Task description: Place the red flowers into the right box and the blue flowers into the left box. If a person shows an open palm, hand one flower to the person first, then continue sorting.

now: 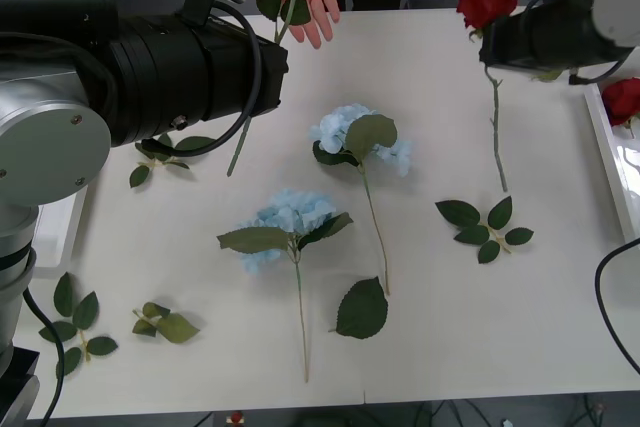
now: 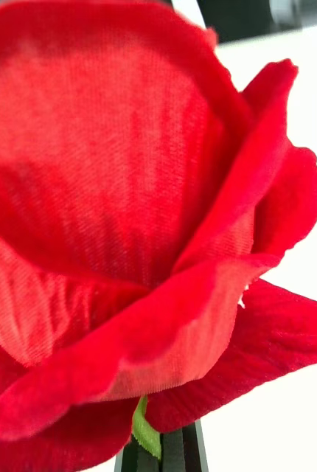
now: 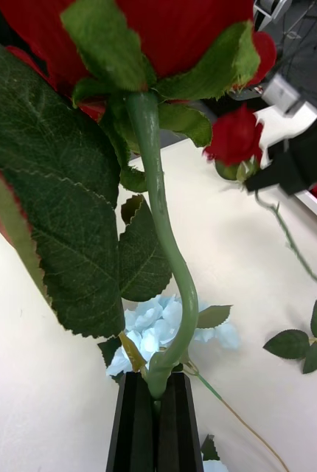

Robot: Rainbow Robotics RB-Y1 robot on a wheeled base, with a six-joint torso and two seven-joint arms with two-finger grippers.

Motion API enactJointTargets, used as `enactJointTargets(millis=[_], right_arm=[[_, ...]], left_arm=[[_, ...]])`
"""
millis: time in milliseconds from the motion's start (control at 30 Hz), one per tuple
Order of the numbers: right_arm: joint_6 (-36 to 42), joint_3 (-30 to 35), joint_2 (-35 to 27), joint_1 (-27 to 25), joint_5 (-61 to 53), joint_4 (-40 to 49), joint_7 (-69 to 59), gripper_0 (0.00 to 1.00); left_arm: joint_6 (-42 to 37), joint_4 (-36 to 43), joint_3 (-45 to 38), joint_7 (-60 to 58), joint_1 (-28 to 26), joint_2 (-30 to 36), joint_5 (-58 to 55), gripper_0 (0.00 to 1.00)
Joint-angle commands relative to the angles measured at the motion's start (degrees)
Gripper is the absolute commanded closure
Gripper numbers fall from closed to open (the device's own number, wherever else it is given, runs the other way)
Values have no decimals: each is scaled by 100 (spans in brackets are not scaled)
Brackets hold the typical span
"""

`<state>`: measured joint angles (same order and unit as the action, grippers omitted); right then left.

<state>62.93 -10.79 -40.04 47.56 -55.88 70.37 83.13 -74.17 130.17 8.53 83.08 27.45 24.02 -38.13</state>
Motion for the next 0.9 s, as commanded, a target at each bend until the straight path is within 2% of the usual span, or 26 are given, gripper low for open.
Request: enactJointTargets(millis=[33,233,500,900], right_arm=[[-378,481,-390,571,-1030,30,713,100],[-1467,508,-452,975,-2533,30,1645,100],[-2988,95,-197,1748,-2814,30,2858,100],[-4377,-239,181,2372,-4001,38,4440,100]], left_arm=[[43,167,-159,-354,146,-99,52,100],[43,167,-159,-354,146,-99,52,100],[43,167,-159,-354,146,-99,52,100],[43,167,-159,-354,146,-99,52,100]])
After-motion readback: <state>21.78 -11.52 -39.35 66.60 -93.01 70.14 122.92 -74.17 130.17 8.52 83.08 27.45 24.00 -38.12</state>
